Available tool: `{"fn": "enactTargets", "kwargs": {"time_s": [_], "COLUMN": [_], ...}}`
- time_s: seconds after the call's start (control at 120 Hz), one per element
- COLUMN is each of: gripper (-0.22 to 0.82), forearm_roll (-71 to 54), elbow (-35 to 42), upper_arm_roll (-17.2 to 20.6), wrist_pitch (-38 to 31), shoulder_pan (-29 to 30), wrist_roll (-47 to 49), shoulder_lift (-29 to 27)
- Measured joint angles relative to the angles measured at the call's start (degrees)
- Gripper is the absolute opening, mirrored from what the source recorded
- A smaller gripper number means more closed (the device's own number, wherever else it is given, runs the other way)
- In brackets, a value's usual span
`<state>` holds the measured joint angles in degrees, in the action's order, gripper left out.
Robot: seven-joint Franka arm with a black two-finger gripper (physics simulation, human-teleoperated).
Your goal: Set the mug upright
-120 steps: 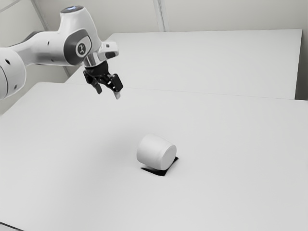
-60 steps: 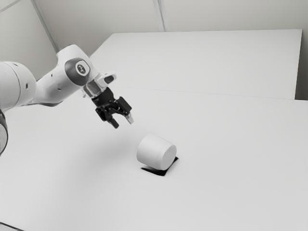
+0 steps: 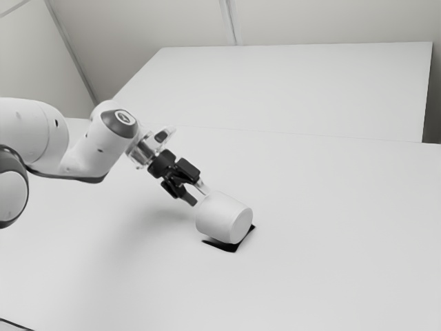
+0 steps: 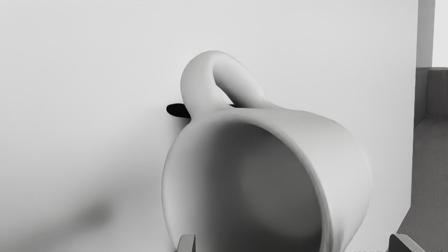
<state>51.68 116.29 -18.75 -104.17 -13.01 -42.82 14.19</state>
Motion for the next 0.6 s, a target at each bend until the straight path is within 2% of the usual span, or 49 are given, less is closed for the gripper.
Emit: {"fn": "enactTargets", "kwargs": {"time_s": [0.6], "gripper": [0.60], "forearm_roll": [10.9], "elbow": [2.1], "upper_arm_roll": [0.3], "wrist_pitch": [1.8], "shoulder_pan": [-1.8], "wrist_roll": [-11.3], "shoulder_lift": [2.0]}}
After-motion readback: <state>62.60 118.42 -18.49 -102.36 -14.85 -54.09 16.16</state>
